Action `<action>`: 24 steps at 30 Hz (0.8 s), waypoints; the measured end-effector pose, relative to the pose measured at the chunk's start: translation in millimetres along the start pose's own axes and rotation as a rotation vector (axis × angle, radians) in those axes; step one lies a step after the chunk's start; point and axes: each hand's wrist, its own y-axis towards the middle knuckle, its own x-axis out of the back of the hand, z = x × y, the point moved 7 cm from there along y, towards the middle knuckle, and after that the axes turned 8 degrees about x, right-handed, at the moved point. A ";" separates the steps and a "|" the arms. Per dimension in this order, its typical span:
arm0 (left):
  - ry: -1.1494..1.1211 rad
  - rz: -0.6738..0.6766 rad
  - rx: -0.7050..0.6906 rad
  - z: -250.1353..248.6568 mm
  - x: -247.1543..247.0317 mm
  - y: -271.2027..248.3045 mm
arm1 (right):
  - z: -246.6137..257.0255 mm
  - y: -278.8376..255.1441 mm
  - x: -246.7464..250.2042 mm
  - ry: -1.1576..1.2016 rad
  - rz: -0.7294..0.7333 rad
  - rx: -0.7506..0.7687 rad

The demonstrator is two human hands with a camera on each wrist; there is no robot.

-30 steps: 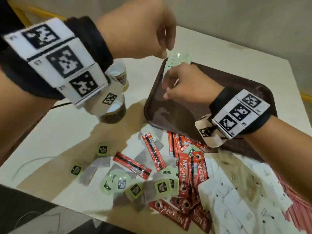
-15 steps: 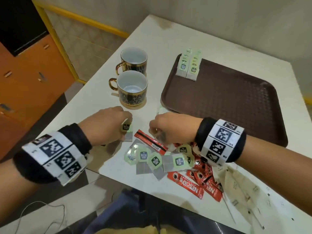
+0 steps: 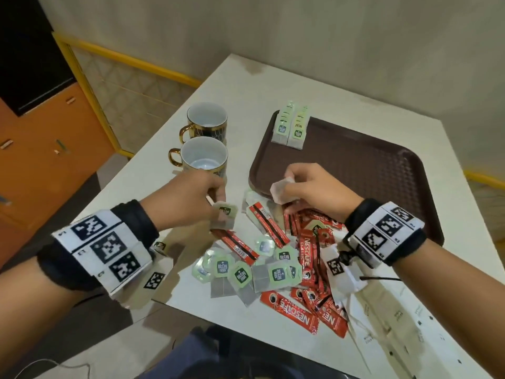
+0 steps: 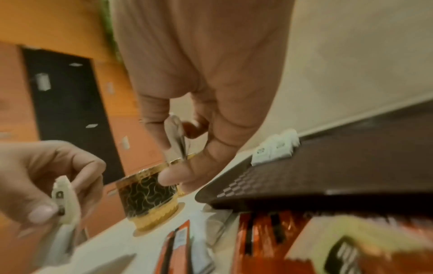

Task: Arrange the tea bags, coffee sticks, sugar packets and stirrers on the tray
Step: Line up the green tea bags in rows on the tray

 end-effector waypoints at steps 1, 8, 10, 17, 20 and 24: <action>-0.054 -0.002 -0.002 -6.9 1.5 2.6 | -4.6 -1.6 2.0 0.124 -0.026 -0.049; -0.419 0.111 0.031 -57.7 -2.5 39.3 | -23.6 8.7 26.1 0.711 -0.204 -0.225; -0.448 0.129 0.056 -67.5 -6.4 51.8 | -27.7 12.4 35.4 0.724 -0.227 -0.217; -0.369 0.066 0.142 -74.9 -4.9 99.3 | -27.2 23.1 70.5 0.173 -0.217 -0.069; -0.306 -0.014 0.141 -78.3 10.6 121.9 | -32.0 33.2 84.7 0.212 -0.263 -0.052; -0.146 -0.136 0.150 -91.0 34.4 157.4 | -36.4 58.8 118.9 -0.089 -0.393 0.034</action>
